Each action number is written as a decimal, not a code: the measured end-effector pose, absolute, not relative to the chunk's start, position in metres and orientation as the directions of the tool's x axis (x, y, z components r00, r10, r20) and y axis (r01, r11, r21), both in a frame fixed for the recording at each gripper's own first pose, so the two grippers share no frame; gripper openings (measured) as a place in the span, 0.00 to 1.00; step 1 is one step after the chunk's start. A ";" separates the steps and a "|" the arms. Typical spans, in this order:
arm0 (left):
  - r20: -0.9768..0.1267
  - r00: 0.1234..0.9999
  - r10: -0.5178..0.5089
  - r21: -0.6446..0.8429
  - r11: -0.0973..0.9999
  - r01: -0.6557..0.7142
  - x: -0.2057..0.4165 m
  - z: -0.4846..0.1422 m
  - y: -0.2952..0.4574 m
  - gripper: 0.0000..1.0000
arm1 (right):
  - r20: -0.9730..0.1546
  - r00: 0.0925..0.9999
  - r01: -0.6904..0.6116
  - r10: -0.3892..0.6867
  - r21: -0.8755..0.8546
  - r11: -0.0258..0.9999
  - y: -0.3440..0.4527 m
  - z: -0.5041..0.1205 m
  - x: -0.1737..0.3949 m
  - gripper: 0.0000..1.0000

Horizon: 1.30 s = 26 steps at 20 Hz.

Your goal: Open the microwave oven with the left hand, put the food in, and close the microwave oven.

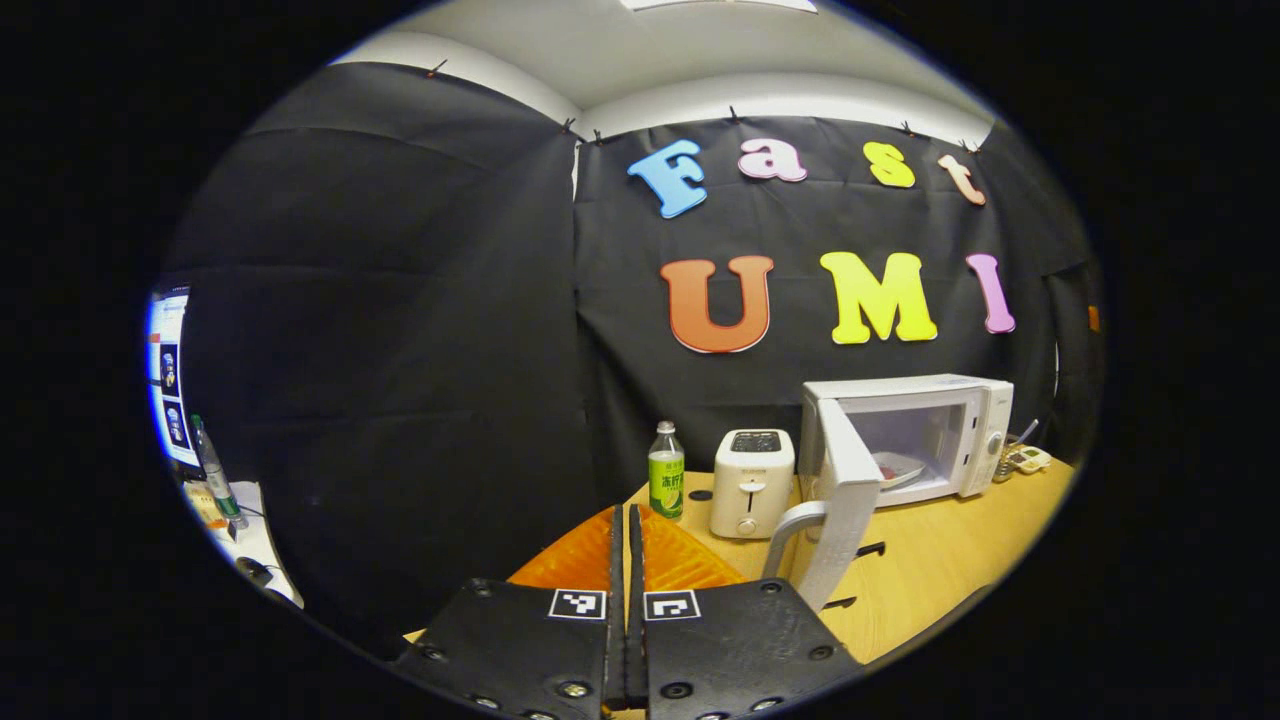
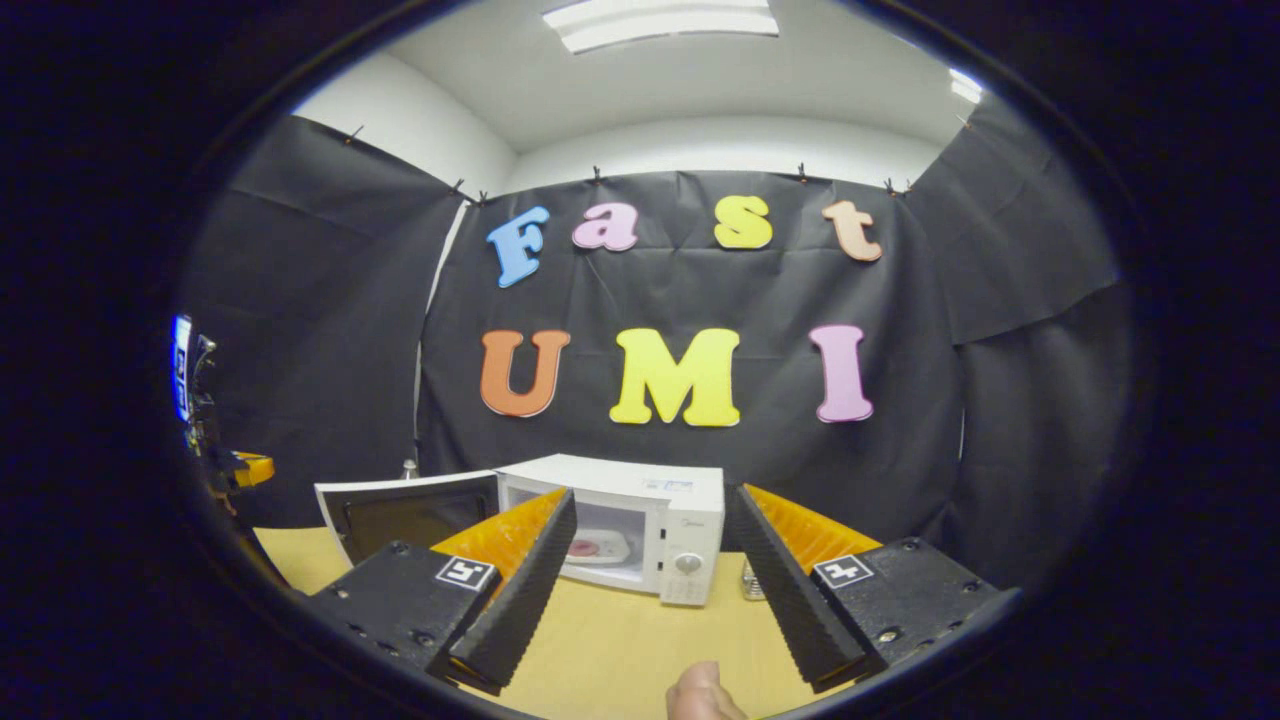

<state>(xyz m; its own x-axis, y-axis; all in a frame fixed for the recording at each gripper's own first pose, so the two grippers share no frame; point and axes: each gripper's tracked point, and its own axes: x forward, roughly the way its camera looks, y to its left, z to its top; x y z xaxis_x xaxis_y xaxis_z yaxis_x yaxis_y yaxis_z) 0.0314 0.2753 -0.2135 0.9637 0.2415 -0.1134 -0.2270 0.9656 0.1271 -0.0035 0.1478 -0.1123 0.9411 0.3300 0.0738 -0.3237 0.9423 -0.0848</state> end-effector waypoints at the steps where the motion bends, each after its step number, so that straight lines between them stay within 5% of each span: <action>1: -0.130 0.965 0.229 0.108 0.970 -0.216 0.038 -0.222 0.275 0.00 | 0.076 0.950 -0.297 0.304 -0.092 0.951 0.132 -0.110 -0.010 1.00; 7: -0.202 0.974 0.105 0.014 0.994 -0.104 0.089 -0.281 0.257 0.00 | 0.068 0.960 -0.271 0.271 -0.012 0.962 0.080 -0.097 -0.047 1.00; 8: -0.205 0.976 0.078 -0.008 0.997 -0.081 0.085 -0.285 0.249 0.00 | 0.067 0.962 -0.263 0.263 -0.004 0.965 0.071 -0.096 -0.052 0.92; 10: -0.214 0.976 0.047 -0.026 0.998 -0.054 0.090 -0.294 0.237 0.00 | 0.065 0.970 -0.237 0.236 0.013 0.971 0.051 -0.094 -0.059 1.00; 15: -0.221 0.975 0.008 0.036 0.999 0.000 0.093 -0.305 0.208 0.00 | 0.061 0.975 -0.215 0.213 0.025 0.976 0.024 -0.090 -0.084 1.00; 16: -0.224 0.975 0.005 0.045 0.999 0.005 0.090 -0.306 0.204 0.10 | 0.057 0.976 -0.213 0.212 0.012 0.977 0.019 -0.091 -0.088 1.00; 17: -0.227 0.974 -0.010 0.036 0.999 0.018 0.087 -0.305 0.198 0.00 | 0.055 0.976 -0.210 0.210 0.001 0.978 0.013 -0.093 -0.092 1.00; 18: -0.229 0.973 -0.025 0.027 0.999 0.032 0.084 -0.305 0.191 0.00 | 0.056 0.976 -0.209 0.209 -0.008 0.978 0.009 -0.093 -0.096 0.92; 26: -0.236 0.967 -0.099 0.057 0.992 0.115 0.079 -0.308 0.131 0.00 | 0.026 0.967 -0.254 0.253 0.023 0.967 -0.010 -0.102 -0.111 1.00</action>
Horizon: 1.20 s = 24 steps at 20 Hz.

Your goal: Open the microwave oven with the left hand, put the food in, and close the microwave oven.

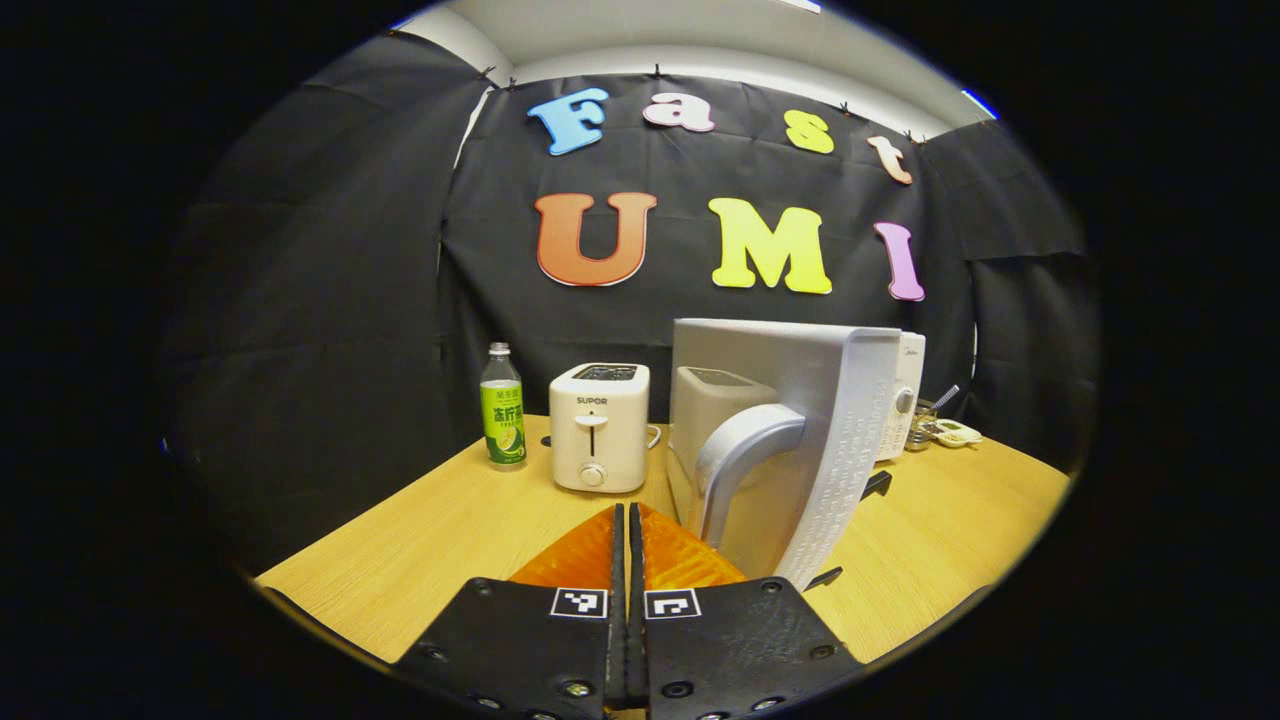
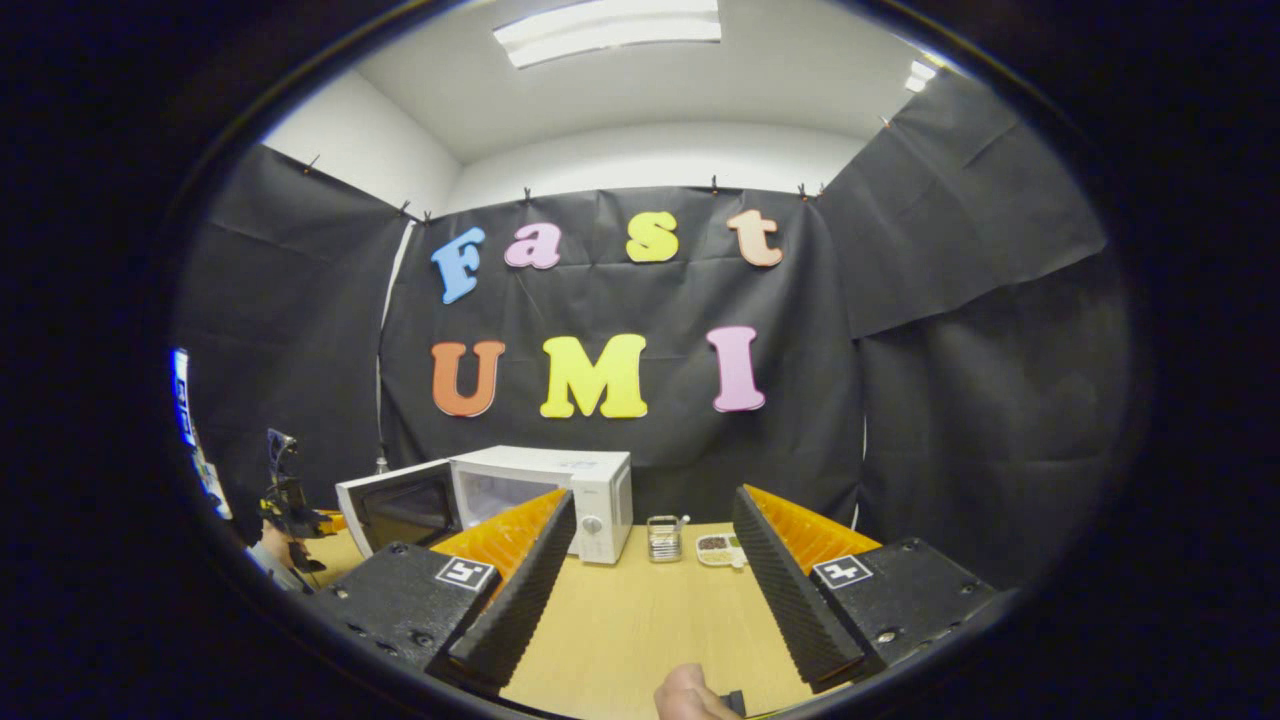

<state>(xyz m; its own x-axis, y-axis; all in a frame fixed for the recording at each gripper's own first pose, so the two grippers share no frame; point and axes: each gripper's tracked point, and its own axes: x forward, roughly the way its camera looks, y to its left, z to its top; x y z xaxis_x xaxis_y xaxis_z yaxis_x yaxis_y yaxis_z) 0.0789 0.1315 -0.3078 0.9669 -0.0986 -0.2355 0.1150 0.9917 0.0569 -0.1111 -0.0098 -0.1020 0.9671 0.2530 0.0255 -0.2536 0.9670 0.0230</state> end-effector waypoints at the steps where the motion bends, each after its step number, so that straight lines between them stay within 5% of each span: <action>1: -0.234 0.966 -0.109 0.065 0.990 0.127 0.079 -0.307 0.122 0.00 | 0.023 0.964 -0.267 0.266 0.039 0.963 -0.010 -0.103 -0.112 0.92; 2: -0.233 0.965 -0.119 0.069 0.988 0.138 0.080 -0.307 0.115 0.00 | 0.017 0.960 -0.281 0.281 0.052 0.958 -0.012 -0.103 -0.113 1.00; 4: -0.241 0.959 -0.149 0.069 0.983 0.170 0.084 -0.310 0.097 0.00 | 0.006 0.960 -0.281 0.282 0.066 0.957 -0.020 -0.107 -0.113 0.92; 6: -0.242 0.957 -0.163 0.075 0.980 0.186 0.090 -0.312 0.084 0.00 | 0.005 0.963 -0.269 0.269 0.065 0.961 -0.030 -0.108 -0.113 1.00; 8: -0.245 0.953 -0.179 0.056 0.979 0.198 0.093 -0.317 0.072 0.00 | 0.034 0.969 -0.248 0.246 0.075 0.966 -0.041 -0.101 -0.117 0.92; 9: -0.244 0.951 -0.191 0.043 0.977 0.207 0.096 -0.318 0.064 0.00 | 0.052 0.970 -0.242 0.238 0.080 0.967 -0.046 -0.096 -0.119 1.00; 11: -0.246 0.948 -0.202 0.024 0.976 0.215 0.103 -0.322 0.053 0.00 | 0.082 0.971 -0.229 0.223 0.079 0.970 -0.053 -0.091 -0.124 1.00; 12: -0.248 0.947 -0.206 0.018 0.976 0.217 0.107 -0.322 0.047 0.00 | 0.092 0.972 -0.225 0.218 0.076 0.971 -0.056 -0.089 -0.127 0.91; 13: -0.247 0.943 -0.221 0.006 0.973 0.229 0.110 -0.323 0.040 0.00 | 0.098 0.971 -0.224 0.216 0.073 0.972 -0.057 -0.087 -0.128 1.00; 24: -0.237 0.902 -0.361 0.036 0.924 0.380 0.129 -0.313 -0.047 0.00 | 0.086 0.973 -0.222 0.213 0.107 0.969 -0.058 -0.095 -0.123 1.00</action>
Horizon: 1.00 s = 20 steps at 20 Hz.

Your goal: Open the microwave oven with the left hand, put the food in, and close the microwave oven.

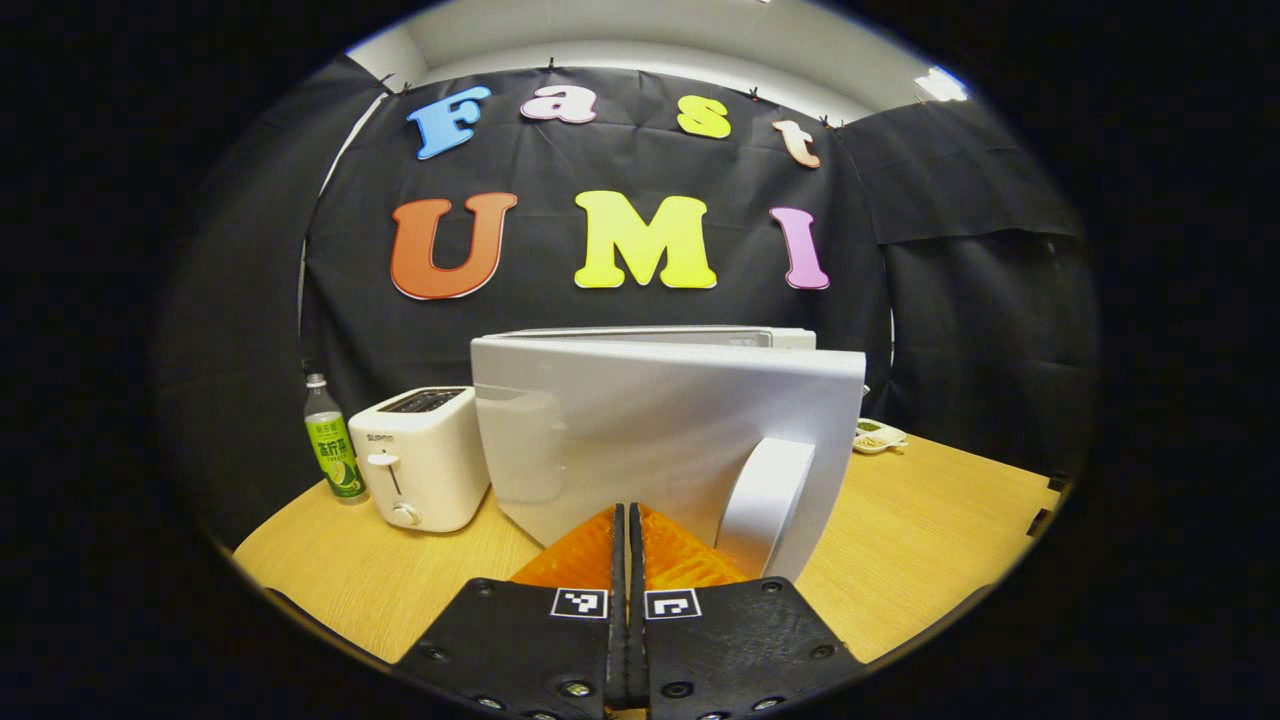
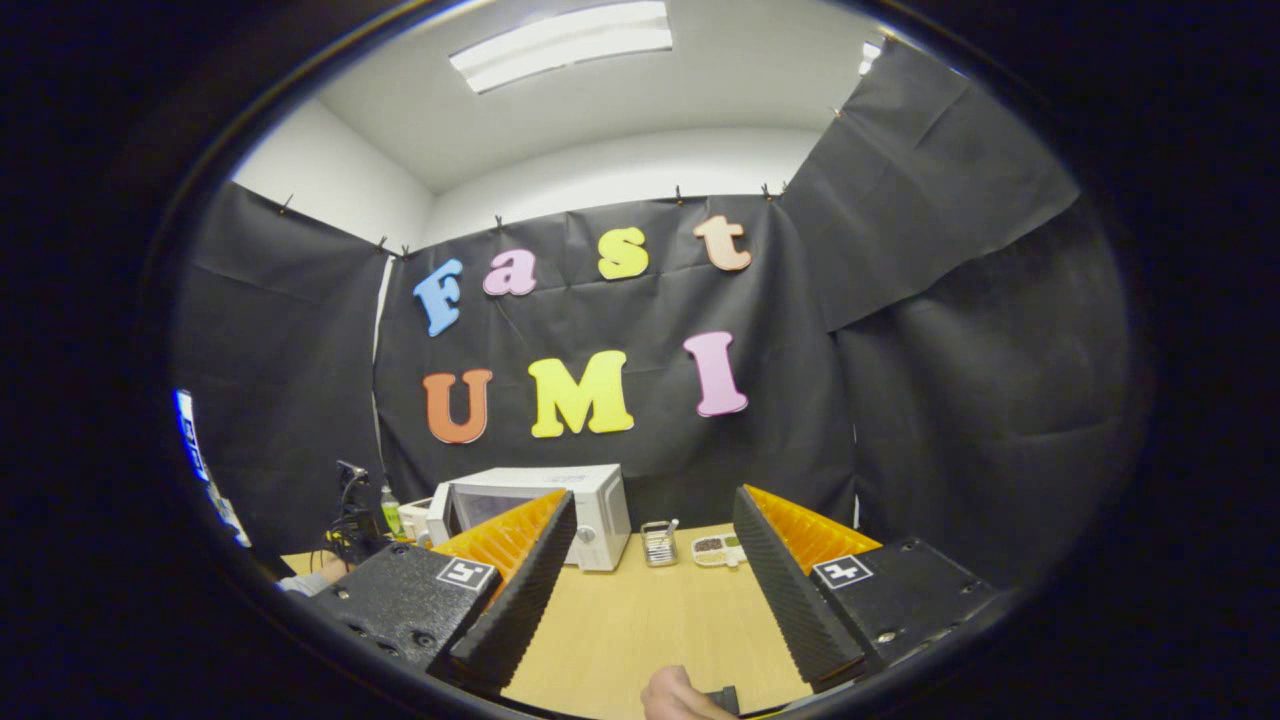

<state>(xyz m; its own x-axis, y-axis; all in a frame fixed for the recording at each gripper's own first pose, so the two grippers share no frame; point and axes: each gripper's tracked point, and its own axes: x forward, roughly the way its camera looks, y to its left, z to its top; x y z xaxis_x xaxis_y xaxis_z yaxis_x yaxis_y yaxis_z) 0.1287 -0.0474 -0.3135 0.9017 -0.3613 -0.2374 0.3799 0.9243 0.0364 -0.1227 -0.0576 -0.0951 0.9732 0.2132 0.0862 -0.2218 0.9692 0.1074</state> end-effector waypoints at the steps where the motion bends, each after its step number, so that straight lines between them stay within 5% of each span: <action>1: -0.241 0.892 -0.383 0.022 0.916 0.400 0.127 -0.312 -0.058 0.00 | 0.083 0.973 -0.223 0.215 0.108 0.969 -0.057 -0.095 -0.123 0.91; 2: -0.233 0.887 -0.399 0.023 0.910 0.415 0.130 -0.310 -0.070 0.00 | 0.077 0.974 -0.221 0.214 0.105 0.969 -0.057 -0.097 -0.120 1.00; 4: -0.224 0.882 -0.414 0.039 0.901 0.433 0.139 -0.308 -0.089 0.00 | 0.075 0.974 -0.221 0.214 0.099 0.970 -0.056 -0.095 -0.121 1.00; 5: -0.229 0.881 -0.414 0.037 0.901 0.433 0.145 -0.309 -0.097 0.00 | 0.074 0.973 -0.224 0.217 0.099 0.970 -0.055 -0.094 -0.121 0.91; 6: -0.237 0.877 -0.417 0.027 0.900 0.435 0.151 -0.313 -0.106 0.00 | 0.072 0.972 -0.229 0.223 0.098 0.968 -0.053 -0.094 -0.120 1.00; 9: -0.244 0.866 -0.437 -0.021 0.895 0.446 0.171 -0.316 -0.133 0.00 | 0.071 0.969 -0.244 0.238 0.091 0.965 -0.049 -0.093 -0.119 1.00; 10: -0.242 0.868 -0.434 -0.032 0.898 0.439 0.180 -0.316 -0.139 0.00 | 0.074 0.967 -0.249 0.243 0.089 0.964 -0.048 -0.091 -0.117 0.91; 11: -0.237 0.873 -0.426 -0.042 0.902 0.429 0.190 -0.316 -0.145 0.00 | 0.073 0.966 -0.252 0.247 0.084 0.964 -0.047 -0.091 -0.115 1.00; 13: -0.227 0.877 -0.423 -0.067 0.905 0.420 0.205 -0.316 -0.159 0.00 | 0.070 0.965 -0.258 0.253 0.072 0.963 -0.046 -0.091 -0.112 0.91; 18: -0.221 0.894 -0.389 -0.094 0.921 0.377 0.241 -0.323 -0.180 0.00 | 0.063 0.964 -0.261 0.257 0.065 0.963 -0.048 -0.095 -0.101 0.91; 19: -0.225 0.895 -0.386 -0.104 0.922 0.372 0.245 -0.324 -0.183 0.00 | 0.060 0.964 -0.264 0.260 0.068 0.962 -0.048 -0.096 -0.098 1.00; 20: -0.229 0.896 -0.380 -0.106 0.925 0.366 0.251 -0.327 -0.187 0.00 | 0.056 0.963 -0.267 0.263 0.071 0.961 -0.049 -0.098 -0.095 0.91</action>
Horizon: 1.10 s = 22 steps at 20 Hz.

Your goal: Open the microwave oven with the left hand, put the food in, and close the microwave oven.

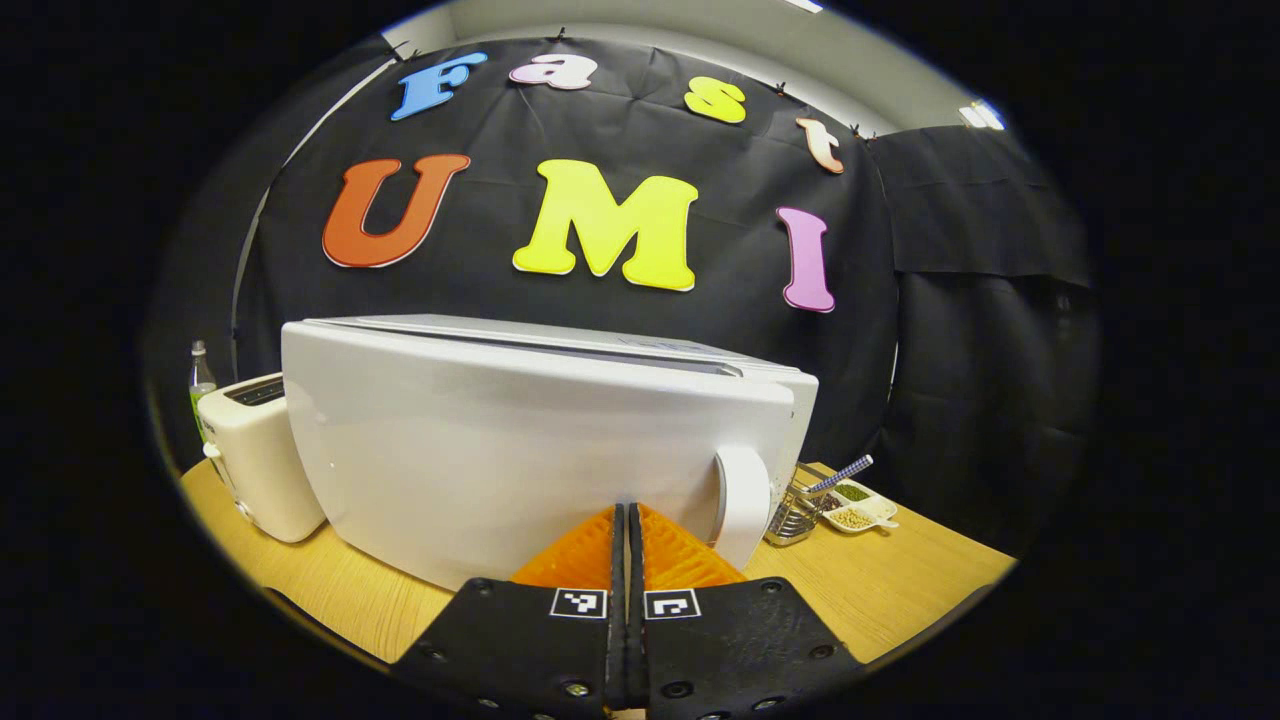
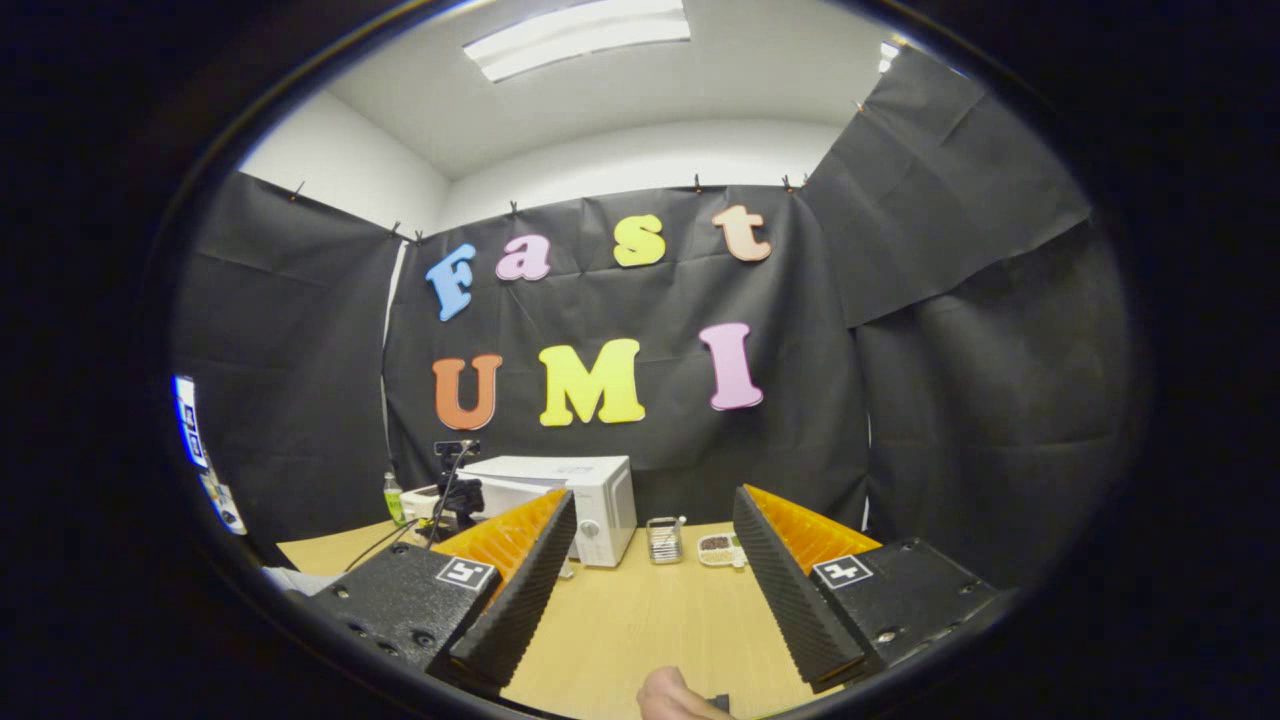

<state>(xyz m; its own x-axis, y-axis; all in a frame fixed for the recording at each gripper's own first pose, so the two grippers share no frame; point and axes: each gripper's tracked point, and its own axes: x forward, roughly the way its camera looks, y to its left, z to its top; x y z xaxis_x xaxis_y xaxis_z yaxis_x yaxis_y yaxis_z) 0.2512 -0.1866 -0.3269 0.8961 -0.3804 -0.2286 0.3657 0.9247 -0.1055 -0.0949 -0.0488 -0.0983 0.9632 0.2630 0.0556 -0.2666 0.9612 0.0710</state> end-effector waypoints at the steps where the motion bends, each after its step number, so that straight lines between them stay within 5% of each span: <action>1: -0.224 0.899 -0.377 -0.107 0.926 0.362 0.257 -0.328 -0.191 0.00 | 0.050 0.963 -0.270 0.267 0.072 0.960 -0.049 -0.100 -0.091 1.00; 3: -0.228 0.898 -0.376 -0.105 0.926 0.361 0.262 -0.331 -0.198 0.00 | 0.037 0.962 -0.271 0.269 0.073 0.960 -0.050 -0.106 -0.084 0.91; 5: -0.229 0.898 -0.376 -0.101 0.926 0.363 0.267 -0.335 -0.205 0.00 | 0.025 0.962 -0.273 0.271 0.073 0.959 -0.049 -0.110 -0.076 1.00; 8: -0.237 0.908 -0.346 -0.095 0.938 0.333 0.281 -0.340 -0.206 0.00 | 0.008 0.962 -0.274 0.274 0.080 0.958 -0.049 -0.115 -0.065 1.00; 9: -0.245 0.913 -0.327 -0.089 0.945 0.315 0.285 -0.343 -0.205 0.00 | 0.001 0.961 -0.277 0.278 0.083 0.957 -0.048 -0.117 -0.061 0.92; 11: -0.237 0.926 -0.294 -0.049 0.956 0.291 0.294 -0.344 -0.208 0.00 | -0.010 0.960 -0.277 0.279 0.089 0.957 -0.049 -0.121 -0.055 1.00; 12: -0.297 0.915 -0.273 -0.007 0.959 0.284 0.290 -0.351 -0.202 0.00 | -0.015 0.961 -0.274 0.276 0.092 0.957 -0.049 -0.123 -0.052 1.00; 13: -0.243 0.935 -0.256 0.037 0.961 0.273 0.291 -0.341 -0.201 0.00 | -0.022 0.962 -0.270 0.274 0.095 0.958 -0.050 -0.126 -0.048 0.92; 20: -0.275 0.933 -0.233 0.081 0.961 0.264 0.295 -0.351 -0.202 0.00 | -0.068 0.963 -0.251 0.260 0.121 0.960 -0.051 -0.139 -0.043 1.00; 21: -0.282 0.932 -0.230 0.089 0.960 0.264 0.295 -0.354 -0.201 0.00 | -0.077 0.964 -0.243 0.253 0.119 0.963 -0.052 -0.140 -0.043 0.91; 22: -0.284 0.931 -0.228 0.092 0.960 0.263 0.295 -0.354 -0.201 0.01 | -0.081 0.966 -0.235 0.246 0.118 0.965 -0.053 -0.140 -0.044 1.00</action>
